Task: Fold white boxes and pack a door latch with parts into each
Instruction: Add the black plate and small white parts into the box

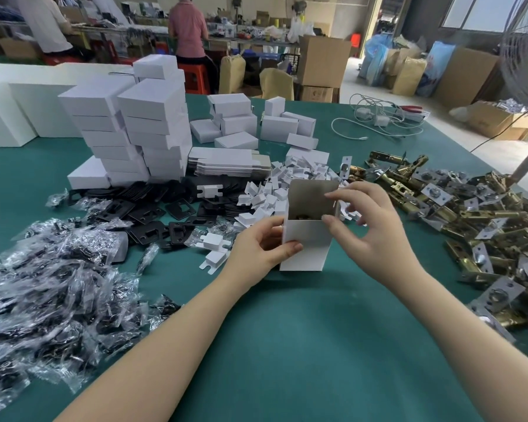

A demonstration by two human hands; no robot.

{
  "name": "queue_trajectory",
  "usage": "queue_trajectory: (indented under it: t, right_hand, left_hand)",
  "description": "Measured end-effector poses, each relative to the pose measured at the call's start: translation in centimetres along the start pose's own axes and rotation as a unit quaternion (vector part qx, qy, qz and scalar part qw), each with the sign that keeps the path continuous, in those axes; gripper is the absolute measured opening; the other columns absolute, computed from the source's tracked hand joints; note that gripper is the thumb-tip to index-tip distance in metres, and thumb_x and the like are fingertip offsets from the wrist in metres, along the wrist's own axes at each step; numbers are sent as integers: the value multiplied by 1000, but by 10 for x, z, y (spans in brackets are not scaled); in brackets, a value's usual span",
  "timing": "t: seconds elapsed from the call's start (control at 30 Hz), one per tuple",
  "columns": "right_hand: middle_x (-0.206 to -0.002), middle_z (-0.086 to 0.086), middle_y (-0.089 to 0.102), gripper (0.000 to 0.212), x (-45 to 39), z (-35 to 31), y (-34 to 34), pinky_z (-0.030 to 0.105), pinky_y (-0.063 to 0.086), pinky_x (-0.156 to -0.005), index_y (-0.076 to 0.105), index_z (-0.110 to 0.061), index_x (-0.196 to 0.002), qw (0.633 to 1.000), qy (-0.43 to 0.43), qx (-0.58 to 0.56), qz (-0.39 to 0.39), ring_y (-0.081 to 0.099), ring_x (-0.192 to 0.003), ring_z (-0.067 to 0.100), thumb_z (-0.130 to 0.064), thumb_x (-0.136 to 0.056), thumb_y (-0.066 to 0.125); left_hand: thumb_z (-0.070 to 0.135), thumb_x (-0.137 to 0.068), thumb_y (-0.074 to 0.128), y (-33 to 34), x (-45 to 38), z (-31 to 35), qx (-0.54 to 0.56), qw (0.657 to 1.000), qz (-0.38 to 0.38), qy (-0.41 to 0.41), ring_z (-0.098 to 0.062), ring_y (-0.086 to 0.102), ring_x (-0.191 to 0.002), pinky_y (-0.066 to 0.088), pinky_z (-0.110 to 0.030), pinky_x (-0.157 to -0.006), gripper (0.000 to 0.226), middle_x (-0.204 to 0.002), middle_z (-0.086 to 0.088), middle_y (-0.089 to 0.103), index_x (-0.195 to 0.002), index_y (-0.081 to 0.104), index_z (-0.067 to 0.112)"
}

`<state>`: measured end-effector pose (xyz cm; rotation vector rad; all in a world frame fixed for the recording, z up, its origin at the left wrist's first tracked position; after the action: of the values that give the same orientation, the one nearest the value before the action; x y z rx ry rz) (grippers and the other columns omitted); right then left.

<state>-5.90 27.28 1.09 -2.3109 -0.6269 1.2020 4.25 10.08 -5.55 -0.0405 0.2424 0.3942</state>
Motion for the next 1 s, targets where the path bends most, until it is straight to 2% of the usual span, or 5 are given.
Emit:
queue_trajectory:
  t: [0.23,0.33,0.47,0.73,1.0]
  right_hand:
    - [-104,-17,57,57,29,11,48,12,43,-66,42,-50,-122,971,184,-153,24,54,-77,3,-30,-81,78]
    - [-95,-12,65,43,35,19,56,10,41,-63,50,-49,-113,969,207,-136,-11,54,-69,1,-35,-81,76]
    - [-84,-14,64,37,37,22,56,10,40,-56,51,-53,-102,967,211,-138,-27,50,-58,1,-35,-81,76]
    - [-90,-11,65,40,35,23,53,16,44,-58,50,-65,-100,960,224,-163,-48,48,-58,4,-44,-78,76]
    - [-93,-12,63,38,36,23,53,15,45,-61,48,-68,-101,958,228,-168,-55,53,-66,12,-57,-73,71]
  left_hand:
    - [48,-94,52,3,3,22,9,992,113,48,-9,66,-104,53,-26,-86,31,-112,3,69,-117,60,28]
    - [52,-94,48,-30,-16,56,-14,983,174,57,-11,69,-76,53,-22,-54,28,-95,3,73,-103,66,33]
    - [40,-95,56,-102,-52,88,-244,953,178,-18,-2,63,-56,45,-12,-50,19,-73,11,70,-104,69,29]
    - [66,-92,46,-160,-65,52,-776,564,-20,-282,-27,60,-104,48,-36,-81,53,-114,-4,64,-106,62,17]
    - [53,-91,59,-161,-68,55,-720,611,-69,-320,-24,61,-104,47,-29,-89,47,-112,-5,68,-113,67,13]
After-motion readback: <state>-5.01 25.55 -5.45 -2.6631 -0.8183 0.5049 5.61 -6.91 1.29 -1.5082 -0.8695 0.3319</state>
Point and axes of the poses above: each hand's wrist, its own x-axis away from the middle knuckle, its own y-axis out of the palm, z = x × y, the point moved 1 cm from there along -x, towards the middle knuckle
